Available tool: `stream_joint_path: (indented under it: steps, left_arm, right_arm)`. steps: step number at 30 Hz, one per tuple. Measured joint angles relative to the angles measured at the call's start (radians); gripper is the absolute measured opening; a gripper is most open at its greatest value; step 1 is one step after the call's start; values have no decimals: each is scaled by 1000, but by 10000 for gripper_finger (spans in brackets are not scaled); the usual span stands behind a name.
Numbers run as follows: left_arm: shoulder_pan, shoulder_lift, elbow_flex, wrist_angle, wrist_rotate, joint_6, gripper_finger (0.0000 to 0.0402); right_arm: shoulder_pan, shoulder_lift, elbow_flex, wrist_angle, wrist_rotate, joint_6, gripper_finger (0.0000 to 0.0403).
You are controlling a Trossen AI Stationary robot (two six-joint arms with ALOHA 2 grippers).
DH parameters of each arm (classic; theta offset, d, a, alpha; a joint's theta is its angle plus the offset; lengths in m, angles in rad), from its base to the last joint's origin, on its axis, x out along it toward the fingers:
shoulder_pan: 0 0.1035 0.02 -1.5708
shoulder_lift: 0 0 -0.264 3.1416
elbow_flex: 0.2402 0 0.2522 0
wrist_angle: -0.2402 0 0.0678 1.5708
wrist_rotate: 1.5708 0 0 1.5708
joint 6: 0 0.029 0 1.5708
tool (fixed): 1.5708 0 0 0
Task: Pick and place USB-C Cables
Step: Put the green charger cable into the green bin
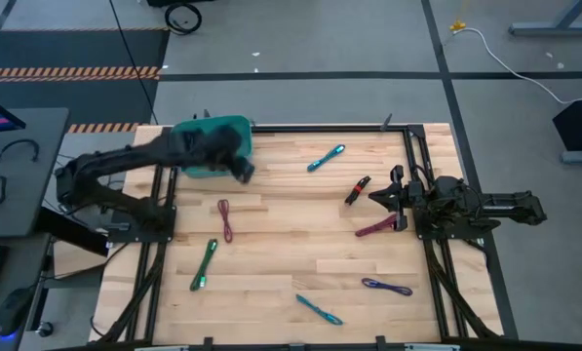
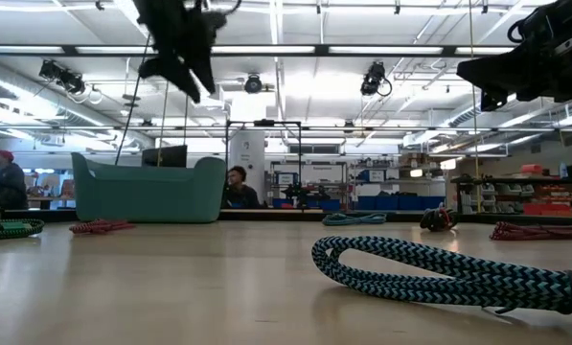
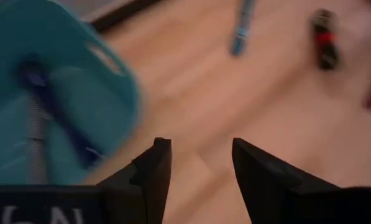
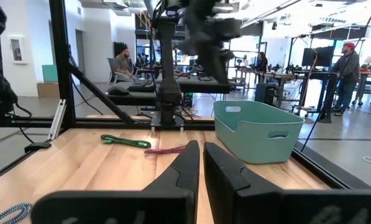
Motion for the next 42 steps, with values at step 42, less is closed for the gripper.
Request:
stream_joint_path:
  steps: [42]
  left_arm:
    - [-808, 153, -555, 170, 277, -1379, 194]
  right_arm:
    - [0, 0, 0, 3, 0, 0, 29]
